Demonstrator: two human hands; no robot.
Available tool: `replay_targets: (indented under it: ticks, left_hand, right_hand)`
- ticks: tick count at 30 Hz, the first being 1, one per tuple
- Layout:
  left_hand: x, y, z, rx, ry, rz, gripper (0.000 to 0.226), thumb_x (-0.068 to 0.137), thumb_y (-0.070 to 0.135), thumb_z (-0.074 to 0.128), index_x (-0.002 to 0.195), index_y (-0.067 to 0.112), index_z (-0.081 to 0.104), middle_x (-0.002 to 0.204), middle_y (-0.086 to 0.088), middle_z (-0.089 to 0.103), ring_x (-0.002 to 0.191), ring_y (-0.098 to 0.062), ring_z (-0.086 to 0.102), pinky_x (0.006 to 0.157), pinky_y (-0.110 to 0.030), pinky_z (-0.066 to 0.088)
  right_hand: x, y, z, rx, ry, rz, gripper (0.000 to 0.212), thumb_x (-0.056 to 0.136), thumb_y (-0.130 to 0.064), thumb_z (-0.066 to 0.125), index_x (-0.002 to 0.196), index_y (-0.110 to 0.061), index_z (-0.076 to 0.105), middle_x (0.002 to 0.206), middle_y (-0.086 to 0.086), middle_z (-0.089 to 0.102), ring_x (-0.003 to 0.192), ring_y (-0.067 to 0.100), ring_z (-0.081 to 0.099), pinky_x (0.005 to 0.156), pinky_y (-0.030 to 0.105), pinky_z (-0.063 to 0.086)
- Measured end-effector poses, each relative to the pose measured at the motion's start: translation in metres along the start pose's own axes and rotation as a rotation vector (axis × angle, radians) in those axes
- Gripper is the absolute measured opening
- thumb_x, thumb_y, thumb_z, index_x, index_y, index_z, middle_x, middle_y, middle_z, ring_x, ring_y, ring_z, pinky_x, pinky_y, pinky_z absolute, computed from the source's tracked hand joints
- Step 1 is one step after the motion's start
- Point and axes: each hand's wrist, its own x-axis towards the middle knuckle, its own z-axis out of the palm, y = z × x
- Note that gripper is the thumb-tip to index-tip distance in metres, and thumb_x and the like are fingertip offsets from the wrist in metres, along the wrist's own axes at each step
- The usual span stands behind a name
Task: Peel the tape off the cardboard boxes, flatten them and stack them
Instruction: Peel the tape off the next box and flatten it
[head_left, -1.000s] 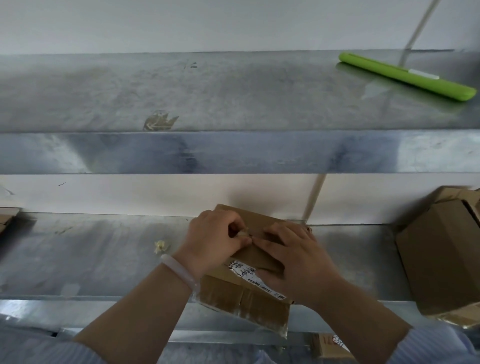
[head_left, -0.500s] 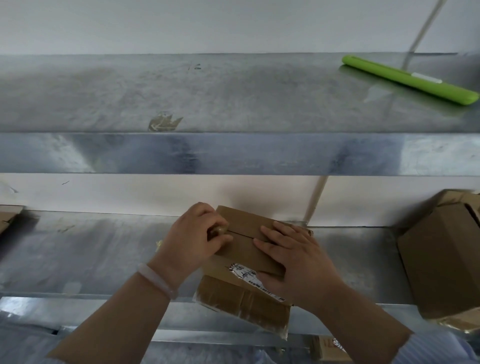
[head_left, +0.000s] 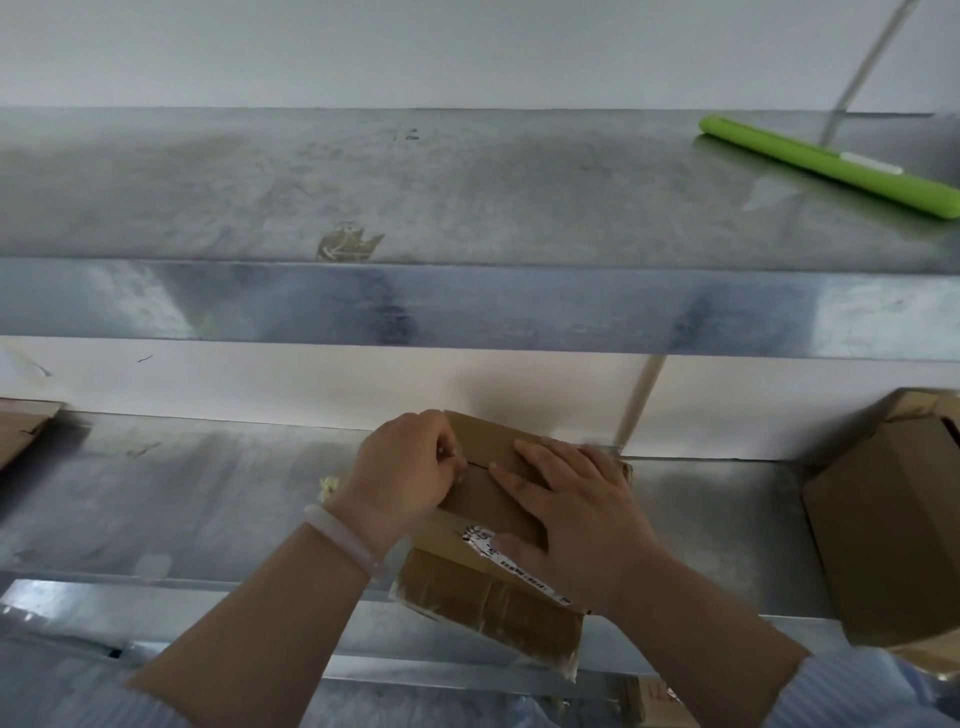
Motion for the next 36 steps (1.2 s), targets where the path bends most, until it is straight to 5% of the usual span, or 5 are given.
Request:
replay_targets:
  ticks: [5,14,25,29,36]
  left_hand:
    - [-0.001,-0.021,-0.002,-0.285,0.16,-0.197,0.016,0.084,0.02,0.07,0.077,0.018,0.055,0.074,0.009,0.061,0.07,-0.005,0.055,0.057,-0.015,0.037]
    - [-0.011,-0.037,0.012,0.128,0.417,0.256,0.018,0.081,0.003,0.065,0.076,0.012,0.05,0.079,-0.001,0.049,0.055,-0.015,0.042,0.046,-0.023,0.037]
    - [-0.018,-0.038,-0.012,-1.088,-0.052,-0.375,0.019,0.096,0.008,0.052,0.11,0.009,0.066,0.103,-0.012,0.071,0.088,-0.019,0.072,0.072,-0.027,0.059]
    - [-0.026,-0.039,-0.002,-1.029,-0.012,-0.395,0.04,0.086,-0.001,0.065,0.118,0.02,0.053,0.095,-0.008,0.071,0.085,-0.02,0.071,0.067,-0.027,0.058]
    - [-0.053,-0.039,0.013,-0.339,0.117,-0.251,0.021,0.079,0.045,0.071,0.075,0.026,0.061,0.069,0.01,0.064,0.065,-0.001,0.06,0.059,-0.011,0.047]
  right_hand:
    - [-0.002,0.008,0.0,0.052,0.002,-0.01,0.068,0.084,-0.078,0.028,0.139,-0.043,0.047,0.15,-0.007,0.043,0.14,0.019,0.037,0.115,0.046,0.02]
    - [-0.002,0.004,-0.001,0.036,-0.004,-0.011,0.066,0.087,-0.077,0.025,0.134,-0.042,0.054,0.144,-0.007,0.051,0.135,0.019,0.045,0.112,0.046,0.027]
    - [0.007,0.024,-0.017,0.043,-0.087,-0.084,0.068,0.078,-0.07,0.04,0.142,-0.045,0.041,0.146,-0.007,0.046,0.134,0.019,0.044,0.108,0.043,0.032]
    - [0.015,0.008,-0.019,0.015,-0.086,-0.107,0.069,0.079,-0.074,0.039,0.141,-0.044,0.041,0.142,-0.006,0.044,0.13,0.019,0.044,0.108,0.044,0.033]
    - [0.013,-0.005,-0.004,-0.045,-0.011,-0.099,0.061,0.081,-0.07,0.041,0.133,-0.038,0.049,0.132,0.0,0.053,0.121,0.025,0.053,0.102,0.049,0.042]
